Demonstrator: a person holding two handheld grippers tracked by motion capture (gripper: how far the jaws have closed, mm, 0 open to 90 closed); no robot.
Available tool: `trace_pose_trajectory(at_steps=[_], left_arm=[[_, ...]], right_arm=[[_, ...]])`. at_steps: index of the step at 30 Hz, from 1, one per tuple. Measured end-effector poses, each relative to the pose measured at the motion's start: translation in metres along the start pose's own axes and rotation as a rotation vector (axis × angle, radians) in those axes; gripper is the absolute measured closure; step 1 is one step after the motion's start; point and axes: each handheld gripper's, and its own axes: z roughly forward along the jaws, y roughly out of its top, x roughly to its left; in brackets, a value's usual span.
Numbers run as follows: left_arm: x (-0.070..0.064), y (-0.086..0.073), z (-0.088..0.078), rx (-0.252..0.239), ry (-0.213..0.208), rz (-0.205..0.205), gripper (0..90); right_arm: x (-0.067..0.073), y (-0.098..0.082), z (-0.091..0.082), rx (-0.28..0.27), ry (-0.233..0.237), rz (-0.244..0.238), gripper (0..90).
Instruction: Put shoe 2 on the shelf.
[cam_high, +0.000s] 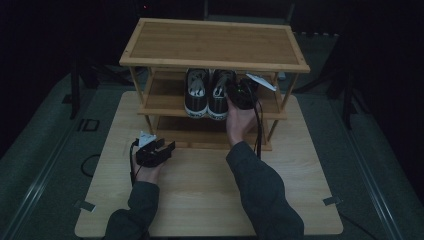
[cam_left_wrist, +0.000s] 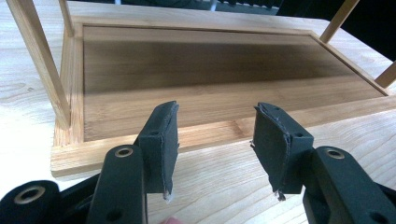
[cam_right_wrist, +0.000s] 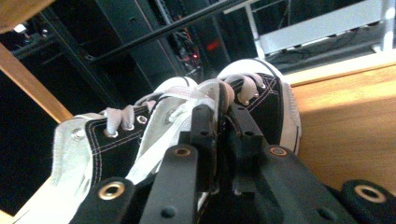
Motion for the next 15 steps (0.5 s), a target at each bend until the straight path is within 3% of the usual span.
trace_pose_trajectory(at_steps=[4, 15], left_arm=[[-0.001, 0.0, 0.0, 0.0, -0.001, 0.002, 50.6], [0.0, 0.0, -0.001, 0.0, 0.005, 0.001, 50.5]], right_arm=[[-0.004, -0.001, -0.002, -0.028, 0.044, -0.021, 69.3], [-0.006, -0.007, -0.026, -0.038, 0.117, -0.102, 61.9]])
